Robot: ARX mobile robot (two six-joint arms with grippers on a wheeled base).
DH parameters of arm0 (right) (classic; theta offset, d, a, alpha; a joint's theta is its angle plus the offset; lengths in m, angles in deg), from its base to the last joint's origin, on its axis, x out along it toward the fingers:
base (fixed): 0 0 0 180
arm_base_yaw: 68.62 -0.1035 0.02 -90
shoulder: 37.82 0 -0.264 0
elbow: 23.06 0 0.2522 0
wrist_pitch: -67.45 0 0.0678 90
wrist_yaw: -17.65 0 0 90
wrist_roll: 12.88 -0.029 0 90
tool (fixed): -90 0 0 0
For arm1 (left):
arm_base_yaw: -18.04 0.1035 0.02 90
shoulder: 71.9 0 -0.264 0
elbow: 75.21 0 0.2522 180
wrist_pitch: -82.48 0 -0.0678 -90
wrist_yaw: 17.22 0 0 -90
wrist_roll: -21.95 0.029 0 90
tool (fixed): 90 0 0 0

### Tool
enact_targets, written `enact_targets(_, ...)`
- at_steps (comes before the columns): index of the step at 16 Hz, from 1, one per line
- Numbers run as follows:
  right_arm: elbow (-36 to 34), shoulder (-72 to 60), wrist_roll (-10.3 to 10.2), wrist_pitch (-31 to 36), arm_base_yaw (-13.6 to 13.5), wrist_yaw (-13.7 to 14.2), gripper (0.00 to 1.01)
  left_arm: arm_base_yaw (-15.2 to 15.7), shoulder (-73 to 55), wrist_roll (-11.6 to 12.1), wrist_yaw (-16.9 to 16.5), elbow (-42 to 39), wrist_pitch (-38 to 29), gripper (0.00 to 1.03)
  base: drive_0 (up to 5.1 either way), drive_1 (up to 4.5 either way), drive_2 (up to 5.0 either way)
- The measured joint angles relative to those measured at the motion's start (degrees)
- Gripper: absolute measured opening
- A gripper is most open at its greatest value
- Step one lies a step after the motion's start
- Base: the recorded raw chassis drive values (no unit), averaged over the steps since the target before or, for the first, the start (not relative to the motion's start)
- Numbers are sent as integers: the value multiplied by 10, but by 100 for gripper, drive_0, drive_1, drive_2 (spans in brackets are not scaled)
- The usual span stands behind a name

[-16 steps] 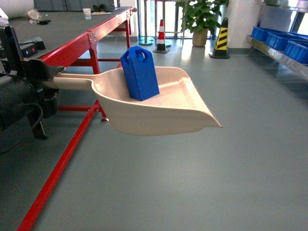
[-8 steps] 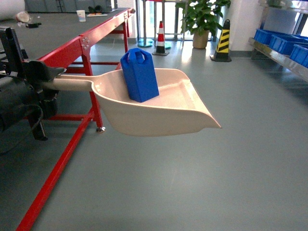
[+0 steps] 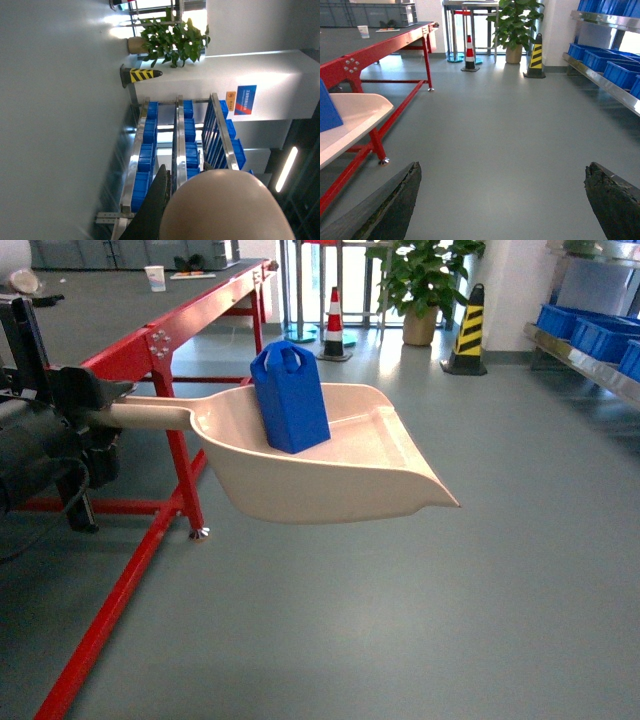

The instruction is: Place part in tray to right shelf

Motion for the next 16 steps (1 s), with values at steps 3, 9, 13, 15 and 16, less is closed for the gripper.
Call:
enact_targets(3, 0, 0, 0, -1, 0, 0, 98, 0, 0, 0, 0, 0, 0, 14, 9, 439, -422)
enact_targets(9, 0, 0, 0, -1, 0, 0, 98, 0, 0, 0, 0, 0, -2, 14, 1, 432, -429)
enact_targets(13, 0, 0, 0, 3, 0, 0, 98, 0, 0, 0, -1, 0, -3, 14, 6, 437, -424)
enact_targets(15, 0, 0, 0, 2, 0, 0, 98, 0, 0, 0, -1, 0, -2, 14, 10, 440, -421)
enact_targets(16, 0, 0, 0, 4, 0, 0, 98, 0, 0, 0, -2, 0, -2, 14, 11, 441, -419)
